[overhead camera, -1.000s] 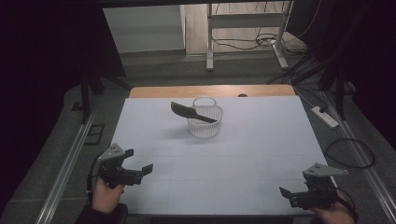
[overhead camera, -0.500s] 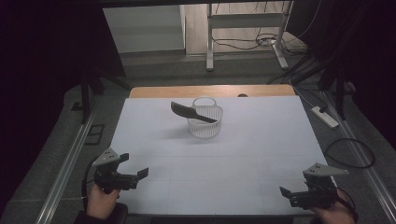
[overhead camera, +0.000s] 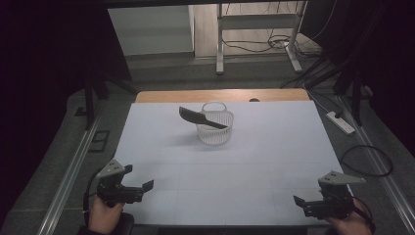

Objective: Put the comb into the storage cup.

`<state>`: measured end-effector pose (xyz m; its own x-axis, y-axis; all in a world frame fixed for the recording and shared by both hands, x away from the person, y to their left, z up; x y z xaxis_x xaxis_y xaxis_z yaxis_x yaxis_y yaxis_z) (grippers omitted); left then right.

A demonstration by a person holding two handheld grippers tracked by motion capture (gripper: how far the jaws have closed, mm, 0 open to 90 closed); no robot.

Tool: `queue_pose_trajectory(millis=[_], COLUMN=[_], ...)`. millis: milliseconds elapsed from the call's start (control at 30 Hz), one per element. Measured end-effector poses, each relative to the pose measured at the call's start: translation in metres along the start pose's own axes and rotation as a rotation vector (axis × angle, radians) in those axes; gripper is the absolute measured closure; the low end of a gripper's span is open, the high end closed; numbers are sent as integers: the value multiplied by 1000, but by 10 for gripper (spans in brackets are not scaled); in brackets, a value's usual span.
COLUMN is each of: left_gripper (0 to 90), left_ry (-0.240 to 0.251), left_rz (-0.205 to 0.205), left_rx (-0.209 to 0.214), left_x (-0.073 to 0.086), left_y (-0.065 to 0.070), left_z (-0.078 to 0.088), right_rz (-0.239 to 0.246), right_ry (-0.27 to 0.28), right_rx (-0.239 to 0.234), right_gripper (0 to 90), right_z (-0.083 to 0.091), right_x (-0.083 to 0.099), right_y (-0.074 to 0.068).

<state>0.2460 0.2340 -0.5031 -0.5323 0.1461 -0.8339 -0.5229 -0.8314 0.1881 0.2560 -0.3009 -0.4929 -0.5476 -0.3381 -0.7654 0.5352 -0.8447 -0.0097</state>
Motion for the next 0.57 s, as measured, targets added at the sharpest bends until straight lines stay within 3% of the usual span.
queue_pose_trajectory(millis=[300, 567], left_gripper=[0, 0], left_ry=[-4, -40], left_rz=[-7, -34], left_rx=[-26, -41], left_x=[2, 2], left_y=[1, 4], left_z=[2, -2], right_rz=[1, 4], right_ry=[1, -1], right_rx=[3, 5], right_gripper=[0, 0], right_z=[0, -1], right_x=[0, 0], right_y=[0, 0])
Point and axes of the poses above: each handheld gripper's, and its own axes: z roughly backward along the jaws, x roughly out of its underside, y roughly to its right, the point moved 5 cm from there along -z, roughly forward along the jaws, and after that the axes turned 7 degrees about y, right-handed, at the moved point
